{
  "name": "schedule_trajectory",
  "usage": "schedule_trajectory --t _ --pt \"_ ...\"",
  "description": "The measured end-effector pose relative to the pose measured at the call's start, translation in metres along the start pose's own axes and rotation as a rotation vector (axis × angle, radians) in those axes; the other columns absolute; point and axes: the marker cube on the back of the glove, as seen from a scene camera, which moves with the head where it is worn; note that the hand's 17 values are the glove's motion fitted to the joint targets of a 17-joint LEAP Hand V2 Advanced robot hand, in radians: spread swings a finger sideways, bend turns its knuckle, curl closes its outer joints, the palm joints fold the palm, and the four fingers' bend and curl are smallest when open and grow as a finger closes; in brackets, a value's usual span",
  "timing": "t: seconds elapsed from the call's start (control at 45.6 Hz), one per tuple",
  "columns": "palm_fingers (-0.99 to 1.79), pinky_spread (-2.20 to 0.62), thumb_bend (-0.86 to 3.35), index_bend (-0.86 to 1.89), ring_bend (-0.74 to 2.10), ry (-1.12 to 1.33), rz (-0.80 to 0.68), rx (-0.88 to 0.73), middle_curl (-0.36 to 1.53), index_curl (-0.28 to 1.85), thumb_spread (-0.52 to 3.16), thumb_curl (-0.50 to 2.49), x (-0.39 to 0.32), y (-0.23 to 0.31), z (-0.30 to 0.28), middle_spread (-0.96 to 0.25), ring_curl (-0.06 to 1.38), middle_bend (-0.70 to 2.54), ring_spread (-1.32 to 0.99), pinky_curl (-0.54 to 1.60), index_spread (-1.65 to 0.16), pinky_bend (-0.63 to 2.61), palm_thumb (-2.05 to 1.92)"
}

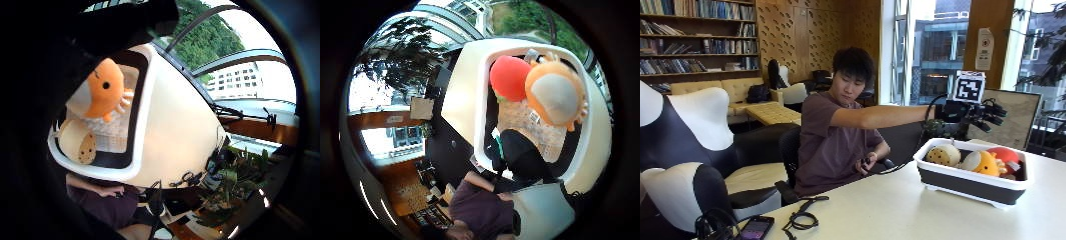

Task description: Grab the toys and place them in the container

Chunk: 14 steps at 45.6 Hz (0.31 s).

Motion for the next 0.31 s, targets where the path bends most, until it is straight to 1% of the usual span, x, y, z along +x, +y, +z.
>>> schedule_trajectory --t 0.088,0.131,0.197,0.263,0.307 --pt "-0.48 -0.03 -0.05 0.07 0.48 -0.193 -0.065 0.027 0.55 0.45 1.09 0.69 -0.023 0.005 -0.011 -0.04 0.52 0.12 -0.09 0.48 -0.26 1.20 0.21" --pt "-0.44 -0.01 -0.04 0.07 0.42 -0.158 -0.052 0.039 0.52 0.43 1.12 0.66 -0.017 0.006 -0.012 -0.01 0.49 0.10 -0.06 0.46 -0.25 1.16 0.19" --pt "-0.40 0.01 -0.03 0.07 0.37 0.001 -0.015 0.051 0.48 0.40 1.16 0.62 0.002 0.007 -0.009 0.02 0.46 0.09 -0.03 0.44 -0.24 1.11 0.16" --pt "-0.37 0.03 -0.03 0.07 0.34 -0.068 -0.048 0.060 0.44 0.37 1.20 0.59 -0.001 0.013 -0.015 0.04 0.44 0.08 -0.01 0.42 -0.23 1.08 0.14" --pt "-0.35 0.04 -0.02 0.07 0.32 -0.030 -0.022 0.067 0.42 0.35 1.21 0.57 0.004 0.014 -0.014 0.05 0.43 0.08 0.00 0.41 -0.22 1.06 0.14"
